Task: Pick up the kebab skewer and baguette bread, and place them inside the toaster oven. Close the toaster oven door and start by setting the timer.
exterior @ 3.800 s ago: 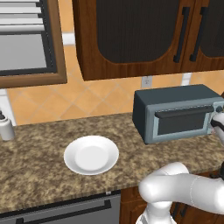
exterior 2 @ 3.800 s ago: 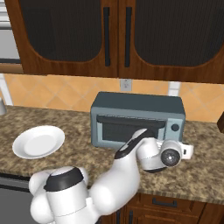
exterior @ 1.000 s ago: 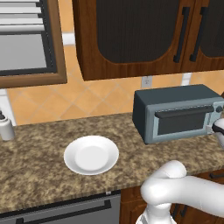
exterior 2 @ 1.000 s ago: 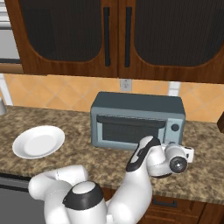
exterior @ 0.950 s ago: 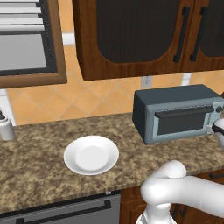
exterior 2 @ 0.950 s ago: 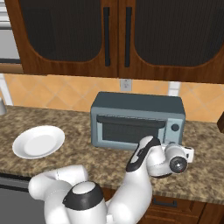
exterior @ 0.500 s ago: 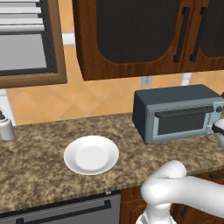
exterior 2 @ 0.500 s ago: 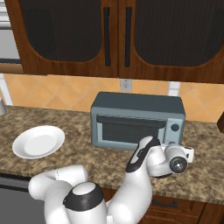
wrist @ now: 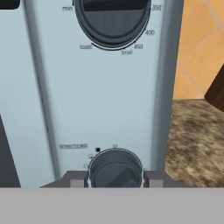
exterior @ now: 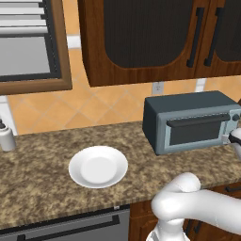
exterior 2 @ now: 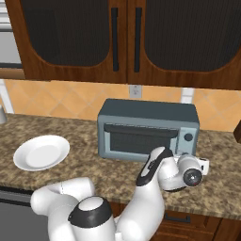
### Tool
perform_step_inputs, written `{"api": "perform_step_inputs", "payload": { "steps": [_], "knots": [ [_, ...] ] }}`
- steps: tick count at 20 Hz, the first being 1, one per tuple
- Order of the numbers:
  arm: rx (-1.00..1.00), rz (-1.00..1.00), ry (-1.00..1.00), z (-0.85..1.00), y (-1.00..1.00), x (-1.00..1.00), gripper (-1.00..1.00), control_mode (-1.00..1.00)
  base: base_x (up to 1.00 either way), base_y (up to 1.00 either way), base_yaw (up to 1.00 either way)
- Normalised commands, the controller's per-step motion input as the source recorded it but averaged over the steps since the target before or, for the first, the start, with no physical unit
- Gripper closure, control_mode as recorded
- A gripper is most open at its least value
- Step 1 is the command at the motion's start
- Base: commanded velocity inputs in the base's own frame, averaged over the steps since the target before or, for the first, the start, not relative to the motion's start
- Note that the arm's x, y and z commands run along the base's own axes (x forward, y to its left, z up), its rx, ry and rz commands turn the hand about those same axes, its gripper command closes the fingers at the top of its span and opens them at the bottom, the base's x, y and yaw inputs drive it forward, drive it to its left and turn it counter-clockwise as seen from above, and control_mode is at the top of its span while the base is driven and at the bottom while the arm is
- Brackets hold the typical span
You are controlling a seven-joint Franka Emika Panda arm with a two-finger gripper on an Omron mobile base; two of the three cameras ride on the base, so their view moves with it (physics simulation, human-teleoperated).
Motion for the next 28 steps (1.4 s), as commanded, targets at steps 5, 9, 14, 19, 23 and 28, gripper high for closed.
{"api": "perform_step_inputs", "payload": {
  "steps": [5,9,14,19,23,28],
  "knots": [
    [0.01,0.00,0.00,0.00,0.00,-0.01,1.00,-1.00,0.00,0.00,0.00],
    [0.10,-0.01,-0.02,0.00,0.00,0.00,1.00,-1.00,0.00,0.00,0.00],
    [0.19,-0.02,-0.02,0.00,0.00,0.00,1.00,-1.00,0.00,0.00,0.00],
    [0.24,-0.04,-0.02,0.00,0.00,0.00,1.00,-1.00,0.00,0.00,0.00],
    [0.28,-0.04,-0.01,0.00,0.00,0.00,1.00,-1.00,0.00,0.00,0.00],
    [0.30,-0.03,-0.02,0.00,0.00,0.00,1.00,-1.00,0.00,0.00,0.00]
  ]
}}
